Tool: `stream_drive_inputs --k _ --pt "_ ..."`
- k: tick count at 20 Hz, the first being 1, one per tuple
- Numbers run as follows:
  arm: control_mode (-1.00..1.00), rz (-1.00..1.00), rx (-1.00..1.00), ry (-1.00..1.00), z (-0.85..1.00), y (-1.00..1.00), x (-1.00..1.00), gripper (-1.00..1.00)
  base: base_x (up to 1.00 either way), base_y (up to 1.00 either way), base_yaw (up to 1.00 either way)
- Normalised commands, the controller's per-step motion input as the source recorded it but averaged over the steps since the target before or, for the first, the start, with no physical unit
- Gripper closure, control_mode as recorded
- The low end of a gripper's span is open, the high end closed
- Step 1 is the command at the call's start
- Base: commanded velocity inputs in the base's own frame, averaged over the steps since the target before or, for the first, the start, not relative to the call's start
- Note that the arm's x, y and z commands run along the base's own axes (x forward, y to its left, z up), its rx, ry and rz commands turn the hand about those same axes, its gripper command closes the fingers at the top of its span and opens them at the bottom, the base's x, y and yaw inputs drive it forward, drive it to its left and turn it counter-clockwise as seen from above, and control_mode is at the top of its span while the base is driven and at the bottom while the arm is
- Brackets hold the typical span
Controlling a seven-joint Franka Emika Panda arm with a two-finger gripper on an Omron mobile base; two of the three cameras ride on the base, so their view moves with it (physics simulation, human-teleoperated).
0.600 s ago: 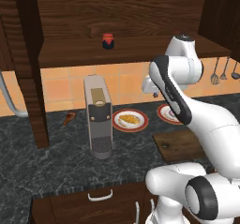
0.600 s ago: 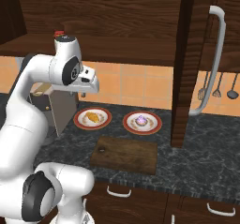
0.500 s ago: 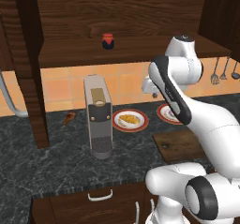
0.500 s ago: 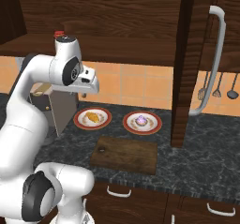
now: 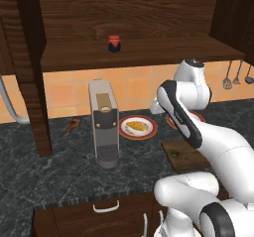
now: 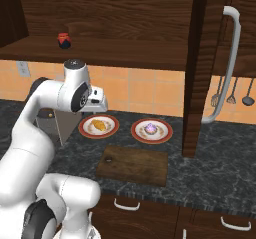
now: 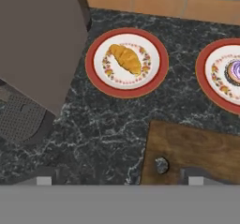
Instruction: From the different types of pastries on the counter, select a croissant and place it on the cutting board. Then retrieve a jar of jam from the cabinet and place it alongside the croissant on the cutting board.
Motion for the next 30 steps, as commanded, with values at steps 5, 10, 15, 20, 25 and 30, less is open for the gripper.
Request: stream_drive_inputs --k 5,10,15,20,25,30 --pt "-1.0 0.19 0.0 -0.3 -0.7 0.02 0.02 -1.0 0.0 0.0 0.0" --pt "-1.0 0.22 0.0 -0.23 -0.67 0.08 0.32 -1.0 0.0 0.0 0.0" --pt "-1.0 0.04 0.0 0.07 -0.07 0.02 0.32 -1.0 0.0 0.0 0.0" --pt "-1.0 0.0 0.0 0.28 0.14 0.05 0.75 -1.0 0.0 0.0 0.0" --pt "-1.0 0.01 -0.01 0.16 -0.01 0.01 0.56 -1.0 0.0 0.0 0.0" --pt "-1.0 0.24 -0.01 -0.16 -0.28 0.0 0.27 -1.0 0.0 0.0 0.0"
